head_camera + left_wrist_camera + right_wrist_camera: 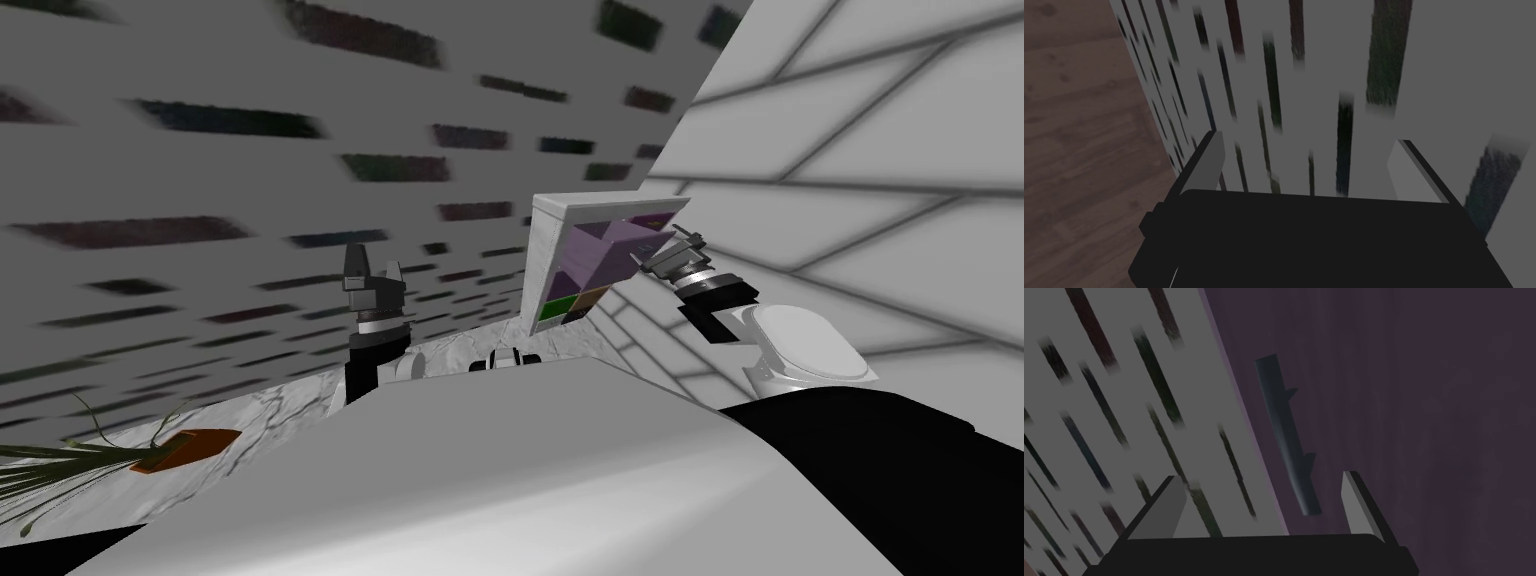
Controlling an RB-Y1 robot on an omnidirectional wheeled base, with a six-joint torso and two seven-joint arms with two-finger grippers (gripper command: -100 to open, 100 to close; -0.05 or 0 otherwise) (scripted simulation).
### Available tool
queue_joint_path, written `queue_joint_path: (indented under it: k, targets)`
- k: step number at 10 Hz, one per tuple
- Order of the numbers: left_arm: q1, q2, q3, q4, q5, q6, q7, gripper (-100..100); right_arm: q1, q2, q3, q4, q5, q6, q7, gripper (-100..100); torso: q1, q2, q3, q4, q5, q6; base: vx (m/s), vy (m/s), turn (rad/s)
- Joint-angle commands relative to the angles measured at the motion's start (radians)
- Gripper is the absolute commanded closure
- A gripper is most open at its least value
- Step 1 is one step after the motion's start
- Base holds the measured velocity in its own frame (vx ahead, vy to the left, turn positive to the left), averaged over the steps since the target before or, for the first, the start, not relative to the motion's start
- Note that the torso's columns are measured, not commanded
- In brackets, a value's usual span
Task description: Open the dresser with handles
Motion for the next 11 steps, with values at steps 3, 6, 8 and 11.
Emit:
queue_joint_path:
  k: [3,6,8,11]
  targets:
    - [0.0,0.0,0.0,0.0,0.0,0.0,0.0,0,0.013,-0.094,-0.04,0.03,-0.016,0.032,-0.07,-100,-0.001,0.008,0.005,0.003,0.0,0.001,-0.024,0.03,0.052]
    - [0.0,0.0,0.0,0.0,0.0,0.0,0.0,0,0.02,-0.103,-0.039,0.041,-0.019,0.022,-0.078,0,0.002,0.01,0.006,0.006,0.004,0.002,-0.015,0.014,0.02]
    - [0.0,0.0,0.0,0.0,0.0,0.0,0.0,0,0.022,-0.102,-0.035,0.043,-0.019,0.02,-0.077,0,0.002,0.008,0.005,0.004,0.002,0.001,0.0,0.0,0.0]
    - [0.0,0.0,0.0,0.0,0.0,0.0,0.0,0,0.024,-0.1,-0.033,0.045,-0.018,0.02,-0.077,0,0.001,0.006,0.004,0.002,0.001,0.001,0.0,0.0,0.0]
